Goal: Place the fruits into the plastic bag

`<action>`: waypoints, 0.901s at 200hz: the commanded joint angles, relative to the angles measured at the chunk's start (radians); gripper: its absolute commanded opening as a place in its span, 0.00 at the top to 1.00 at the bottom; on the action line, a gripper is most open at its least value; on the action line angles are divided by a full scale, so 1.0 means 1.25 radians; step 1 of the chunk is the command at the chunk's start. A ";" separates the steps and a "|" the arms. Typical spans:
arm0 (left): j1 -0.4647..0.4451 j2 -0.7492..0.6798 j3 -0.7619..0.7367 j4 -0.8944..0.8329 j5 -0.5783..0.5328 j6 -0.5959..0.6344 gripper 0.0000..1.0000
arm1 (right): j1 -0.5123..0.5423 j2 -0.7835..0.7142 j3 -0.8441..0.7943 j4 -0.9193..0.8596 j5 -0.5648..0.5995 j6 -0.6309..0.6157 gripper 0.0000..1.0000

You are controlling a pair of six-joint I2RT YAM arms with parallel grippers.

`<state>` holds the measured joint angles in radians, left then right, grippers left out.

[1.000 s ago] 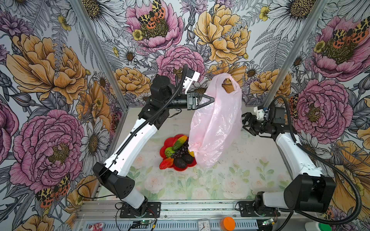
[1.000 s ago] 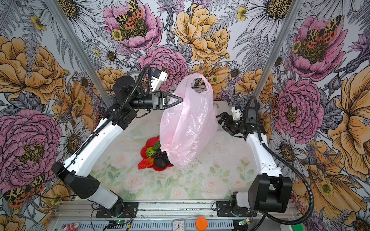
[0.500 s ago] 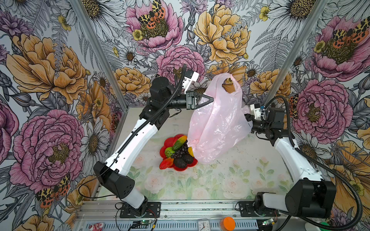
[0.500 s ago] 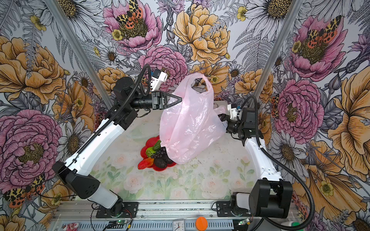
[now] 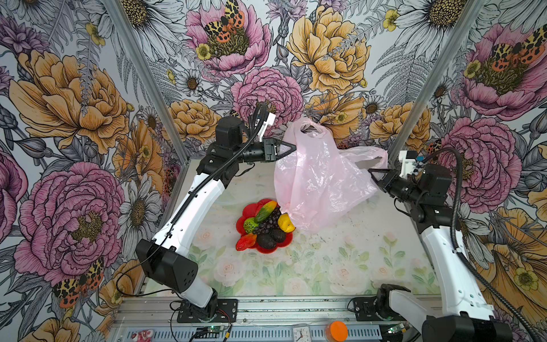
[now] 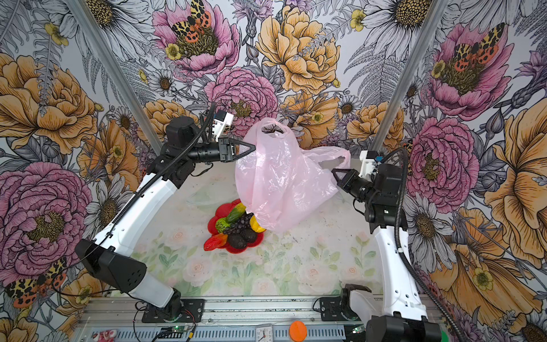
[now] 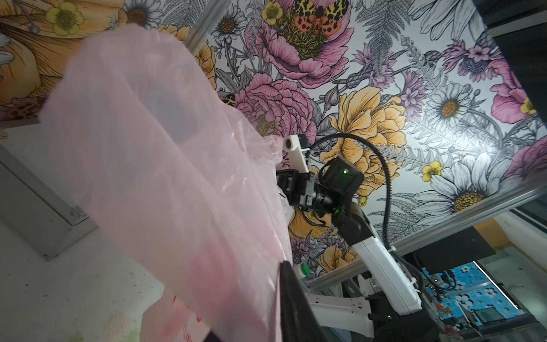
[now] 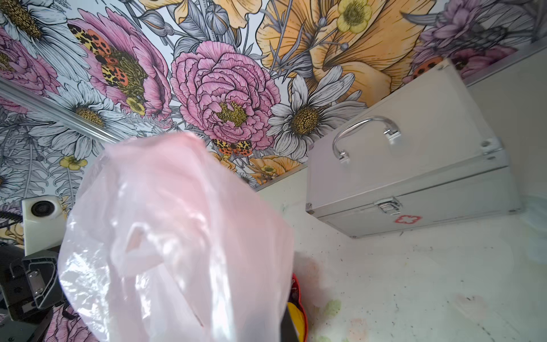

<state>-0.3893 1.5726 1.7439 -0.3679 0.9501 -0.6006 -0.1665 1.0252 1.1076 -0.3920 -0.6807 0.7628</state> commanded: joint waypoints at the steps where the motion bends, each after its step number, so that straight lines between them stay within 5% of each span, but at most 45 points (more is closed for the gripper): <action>1: -0.007 -0.001 0.003 -0.043 -0.030 0.070 0.52 | -0.003 -0.024 0.055 -0.077 0.128 -0.003 1.00; 13: -0.017 0.014 0.014 -0.043 -0.040 0.075 0.26 | -0.002 -0.033 0.082 -0.104 0.164 -0.011 1.00; 37: -0.033 0.039 0.031 -0.039 -0.065 0.070 0.02 | -0.002 -0.047 0.126 -0.138 0.217 -0.033 1.00; 74: -0.013 0.034 -0.012 -0.028 -0.130 0.001 0.01 | -0.002 -0.068 0.109 -0.152 0.255 -0.064 1.00; 109: 0.058 -0.050 -0.200 -0.011 -0.215 -0.171 0.01 | 0.003 -0.114 0.003 -0.128 0.271 -0.064 1.00; 142: 0.120 -0.164 -0.383 -0.016 -0.193 -0.326 0.01 | 0.019 -0.157 -0.105 -0.107 0.265 -0.037 1.00; 180: 0.087 -0.270 -0.551 -0.016 -0.182 -0.462 0.01 | 0.060 -0.190 -0.215 -0.087 0.271 0.015 1.00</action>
<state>-0.2497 1.3132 1.1423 -0.4034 0.7212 -1.0183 -0.1173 0.8169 0.8967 -0.5400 -0.3588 0.7311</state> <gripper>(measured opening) 0.987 0.046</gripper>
